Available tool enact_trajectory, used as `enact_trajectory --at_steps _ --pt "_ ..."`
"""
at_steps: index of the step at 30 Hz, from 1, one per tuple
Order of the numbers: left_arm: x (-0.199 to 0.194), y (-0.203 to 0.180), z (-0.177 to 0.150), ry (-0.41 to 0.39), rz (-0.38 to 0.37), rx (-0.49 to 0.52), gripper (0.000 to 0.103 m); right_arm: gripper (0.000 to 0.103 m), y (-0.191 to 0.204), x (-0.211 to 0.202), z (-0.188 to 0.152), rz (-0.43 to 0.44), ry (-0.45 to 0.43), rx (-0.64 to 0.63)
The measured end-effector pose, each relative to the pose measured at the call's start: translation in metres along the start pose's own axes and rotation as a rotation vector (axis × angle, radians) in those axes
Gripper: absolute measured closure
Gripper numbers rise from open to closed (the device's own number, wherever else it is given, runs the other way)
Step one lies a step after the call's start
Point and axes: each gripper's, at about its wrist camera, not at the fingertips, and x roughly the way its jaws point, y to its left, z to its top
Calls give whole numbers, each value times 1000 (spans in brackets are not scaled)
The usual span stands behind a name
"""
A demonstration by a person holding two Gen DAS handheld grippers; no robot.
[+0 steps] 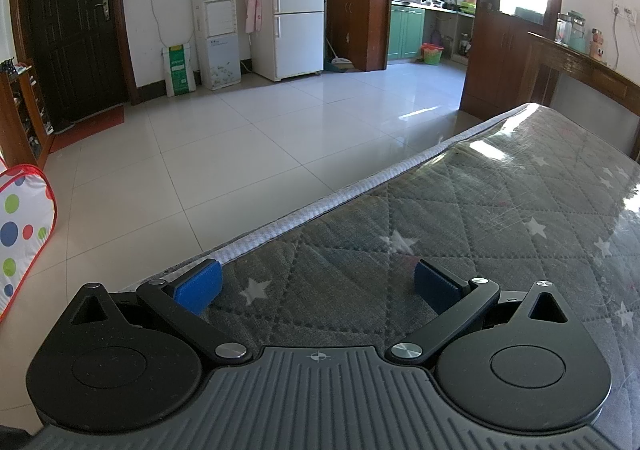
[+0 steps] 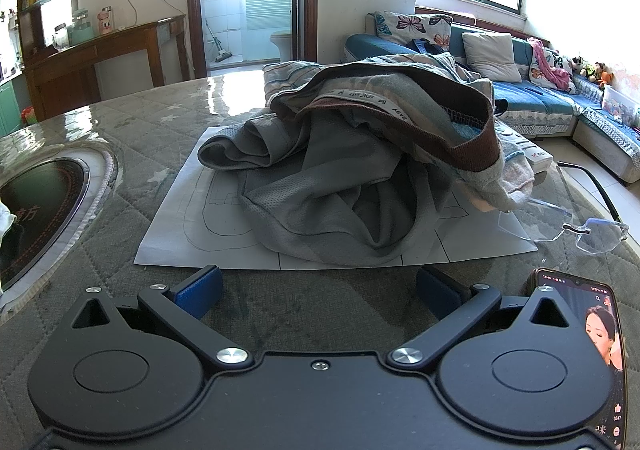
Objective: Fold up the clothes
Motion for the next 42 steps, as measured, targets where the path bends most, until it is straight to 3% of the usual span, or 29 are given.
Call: enact_trajectory --at_steps 27,42 --pt "1 3 -1 0 10 -2 0 0 22 -5 -5 -38 5 23" --pt "-16 -6 -11 3 -35 41 0 0 45 -15 -11 -37 3 31"
